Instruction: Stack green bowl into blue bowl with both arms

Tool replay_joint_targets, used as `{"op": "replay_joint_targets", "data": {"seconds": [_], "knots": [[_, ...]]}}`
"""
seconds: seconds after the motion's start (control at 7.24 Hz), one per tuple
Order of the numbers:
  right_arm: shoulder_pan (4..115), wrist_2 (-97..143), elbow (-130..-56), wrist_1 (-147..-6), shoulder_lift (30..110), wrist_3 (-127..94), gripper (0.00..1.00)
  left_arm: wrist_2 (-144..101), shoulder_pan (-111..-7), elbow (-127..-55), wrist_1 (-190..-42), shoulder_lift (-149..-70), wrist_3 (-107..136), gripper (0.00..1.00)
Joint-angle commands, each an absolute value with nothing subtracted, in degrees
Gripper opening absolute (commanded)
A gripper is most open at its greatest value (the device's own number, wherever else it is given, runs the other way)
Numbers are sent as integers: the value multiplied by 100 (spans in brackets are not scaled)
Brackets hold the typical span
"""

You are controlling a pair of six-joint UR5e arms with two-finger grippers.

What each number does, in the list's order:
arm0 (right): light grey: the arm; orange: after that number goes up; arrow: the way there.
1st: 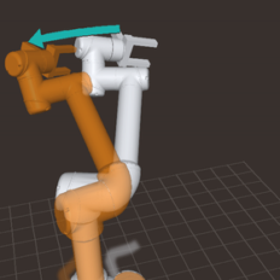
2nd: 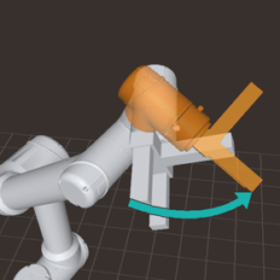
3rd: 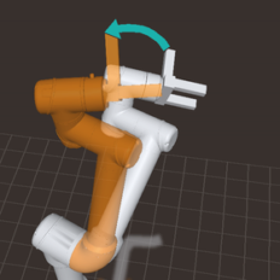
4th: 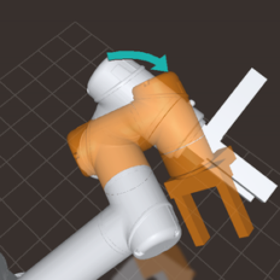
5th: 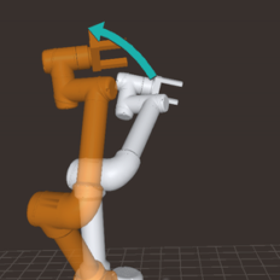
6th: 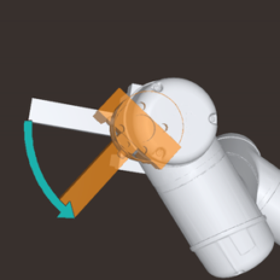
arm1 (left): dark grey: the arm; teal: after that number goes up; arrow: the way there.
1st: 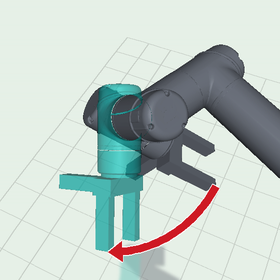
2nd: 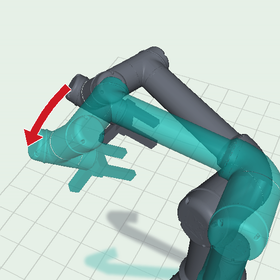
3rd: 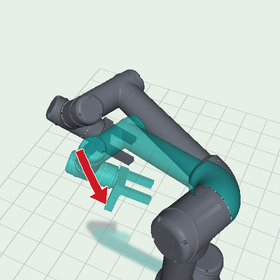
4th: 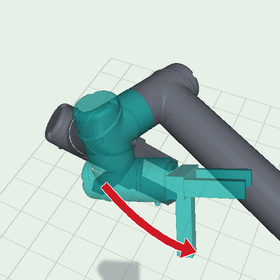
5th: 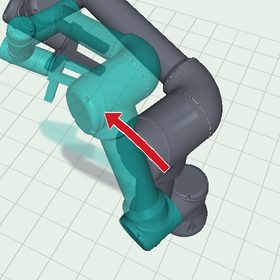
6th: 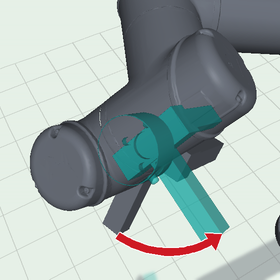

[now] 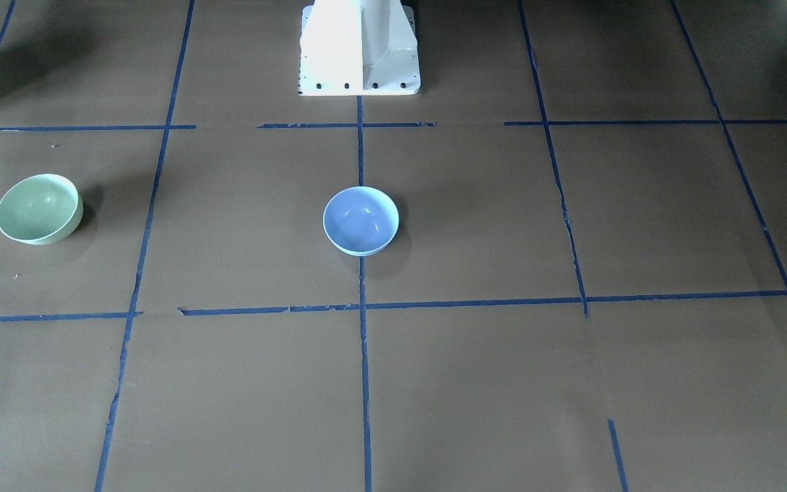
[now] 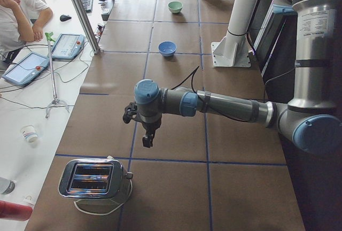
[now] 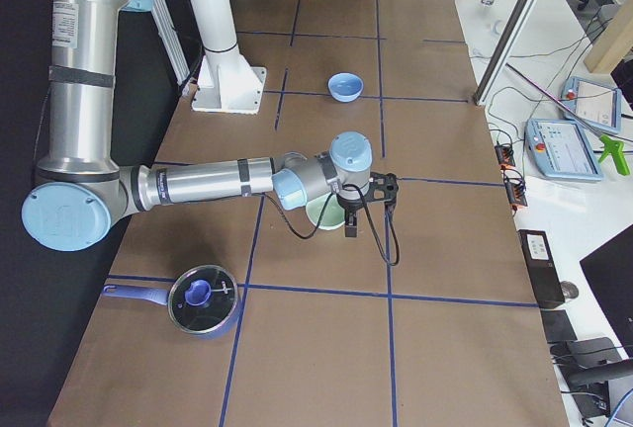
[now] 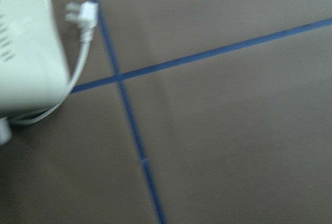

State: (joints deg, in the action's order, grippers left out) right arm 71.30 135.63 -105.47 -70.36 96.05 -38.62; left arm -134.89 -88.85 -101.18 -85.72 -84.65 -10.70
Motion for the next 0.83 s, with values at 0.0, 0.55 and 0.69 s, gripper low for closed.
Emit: {"op": "replay_joint_targets", "data": {"seconds": [0.0,0.55,0.69], "knots": [[6734,13387,-10661,-6517,9711,-4122,100,-13553,-9299,-9958,-8542,-7878,-1468,100],[5787,12598,-10452,-5290,10071,-5619,100,-13535,-9308,-10211,-8561,-7787,-1110,100],[5748,12595,-9911,-4273,10203,-5712,99,-13535,-9299,-10256,-8561,-7796,-986,100]]}}
